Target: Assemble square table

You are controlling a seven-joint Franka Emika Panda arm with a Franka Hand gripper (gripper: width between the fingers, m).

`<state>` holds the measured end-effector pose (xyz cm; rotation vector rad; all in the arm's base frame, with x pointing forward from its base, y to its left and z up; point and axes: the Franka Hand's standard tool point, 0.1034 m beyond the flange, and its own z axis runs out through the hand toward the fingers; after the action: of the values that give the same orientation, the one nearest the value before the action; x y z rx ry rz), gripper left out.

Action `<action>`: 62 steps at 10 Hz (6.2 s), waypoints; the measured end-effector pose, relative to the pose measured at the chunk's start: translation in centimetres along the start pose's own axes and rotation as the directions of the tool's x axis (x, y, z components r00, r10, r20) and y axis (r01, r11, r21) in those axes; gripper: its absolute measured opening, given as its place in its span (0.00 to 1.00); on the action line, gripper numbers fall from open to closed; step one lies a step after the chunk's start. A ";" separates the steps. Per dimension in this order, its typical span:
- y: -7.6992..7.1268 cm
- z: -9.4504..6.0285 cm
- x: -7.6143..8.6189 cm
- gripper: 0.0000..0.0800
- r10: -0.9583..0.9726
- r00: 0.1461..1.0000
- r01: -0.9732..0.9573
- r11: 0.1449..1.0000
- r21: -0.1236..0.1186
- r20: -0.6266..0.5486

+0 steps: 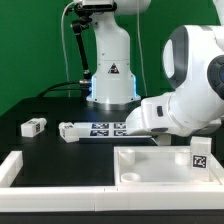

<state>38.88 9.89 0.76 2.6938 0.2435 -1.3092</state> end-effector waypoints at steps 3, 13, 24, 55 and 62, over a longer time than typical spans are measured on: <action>0.1 0.0 0.0 0.36 0.002 1.000 -0.002 1.000 0.002 0.000; 3.7 -9.7 -2.1 0.36 0.035 0.958 -0.016 0.998 0.068 -0.284; 13.3 -20.0 0.8 0.36 -0.071 0.386 -0.002 0.997 -0.077 -0.920; 14.1 -21.5 7.3 0.36 0.230 0.113 -0.142 0.967 0.214 -0.967; 13.7 -20.5 6.4 0.36 0.215 0.096 -0.151 0.968 0.199 -0.972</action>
Offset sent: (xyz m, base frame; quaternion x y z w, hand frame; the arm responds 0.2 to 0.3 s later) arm 0.0000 0.0000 0.0000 0.0000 0.0000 0.0000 1.0000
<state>61.32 1.02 9.00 2.9634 -0.0499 0.8504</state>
